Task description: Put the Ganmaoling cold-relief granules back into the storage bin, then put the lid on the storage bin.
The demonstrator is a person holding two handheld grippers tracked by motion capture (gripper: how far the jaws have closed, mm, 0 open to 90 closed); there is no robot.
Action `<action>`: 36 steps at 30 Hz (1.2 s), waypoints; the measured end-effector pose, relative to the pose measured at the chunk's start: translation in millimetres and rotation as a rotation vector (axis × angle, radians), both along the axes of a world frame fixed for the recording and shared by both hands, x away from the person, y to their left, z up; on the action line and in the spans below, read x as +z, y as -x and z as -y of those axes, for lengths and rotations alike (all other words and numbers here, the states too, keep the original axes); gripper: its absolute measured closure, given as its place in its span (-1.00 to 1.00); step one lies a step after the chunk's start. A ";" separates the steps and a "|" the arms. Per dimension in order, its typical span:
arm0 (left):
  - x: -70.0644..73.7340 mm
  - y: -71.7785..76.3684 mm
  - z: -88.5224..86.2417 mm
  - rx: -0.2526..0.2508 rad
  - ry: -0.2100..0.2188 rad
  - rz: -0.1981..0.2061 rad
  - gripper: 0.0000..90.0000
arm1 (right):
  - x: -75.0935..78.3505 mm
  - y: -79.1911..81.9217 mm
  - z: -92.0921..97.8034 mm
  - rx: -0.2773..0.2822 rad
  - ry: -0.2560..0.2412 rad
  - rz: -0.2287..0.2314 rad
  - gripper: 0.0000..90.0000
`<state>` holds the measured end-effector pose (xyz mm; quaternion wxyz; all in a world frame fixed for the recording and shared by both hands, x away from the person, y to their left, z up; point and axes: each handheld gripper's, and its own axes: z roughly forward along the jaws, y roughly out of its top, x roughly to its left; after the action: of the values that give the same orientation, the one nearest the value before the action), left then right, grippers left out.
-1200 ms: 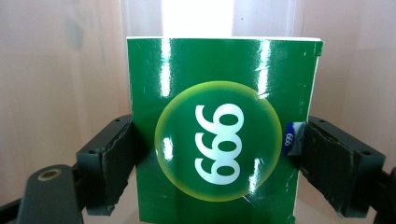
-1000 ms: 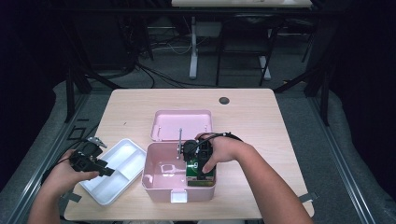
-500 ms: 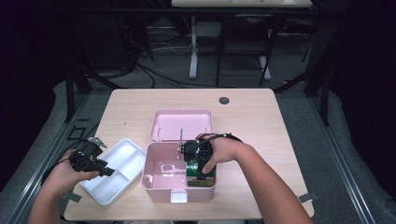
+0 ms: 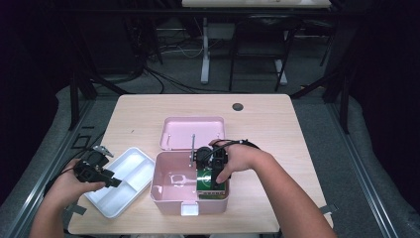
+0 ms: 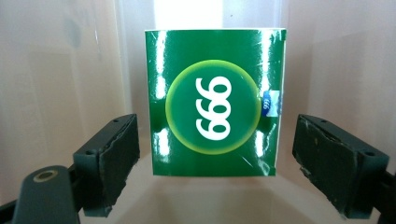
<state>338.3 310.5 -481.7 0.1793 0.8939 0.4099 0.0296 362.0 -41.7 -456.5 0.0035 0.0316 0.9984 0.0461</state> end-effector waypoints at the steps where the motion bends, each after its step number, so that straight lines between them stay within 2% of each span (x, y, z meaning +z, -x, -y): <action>1: 0.2 0.0 -0.1 -0.001 -0.001 0.002 0.14 | 2.3 0.8 0.2 0.000 -0.002 -0.002 -0.66; 5: 0.4 0.1 -0.5 0.001 0.001 0.001 0.14 | 10.6 7.6 -1.4 0.019 0.004 0.018 -0.62; 9: -0.1 0.3 -0.1 0.004 0.001 0.000 0.14 | 20.4 8.6 1.5 0.009 -0.006 0.029 -0.55; 12: -0.1 0.3 -0.5 0.005 0.002 -0.001 0.14 | 25.7 8.3 7.5 -0.024 -0.025 0.028 -0.46; 16: -1.0 -0.2 -1.9 0.016 0.005 0.007 0.15 | 32.1 9.7 17.4 -0.046 -0.035 0.037 -0.45; 19: -2.8 -0.4 -1.0 0.016 -0.004 0.004 0.15 | 38.0 9.3 26.9 -0.068 -0.061 0.048 -0.43; 25: -4.3 -0.7 2.0 0.015 -0.007 0.001 0.16 | 45.8 7.7 45.5 -0.112 -0.054 0.058 -0.37; 29: -5.4 -0.8 1.9 0.021 -0.012 0.000 0.16 | 47.3 6.8 53.9 -0.133 -0.050 0.061 -0.35; 33: -5.6 -2.7 1.6 0.021 -0.011 -0.002 0.16 | 44.6 5.0 68.7 -0.181 -0.060 0.059 -0.29; 36: -6.6 -4.2 1.7 0.020 -0.008 -0.007 0.16 | 40.0 4.6 76.5 -0.217 -0.035 0.069 -0.29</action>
<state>342.5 308.8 -488.3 0.1738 0.8905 0.4193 0.0301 357.4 -118.2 -416.5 0.0421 0.1382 0.9875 0.0639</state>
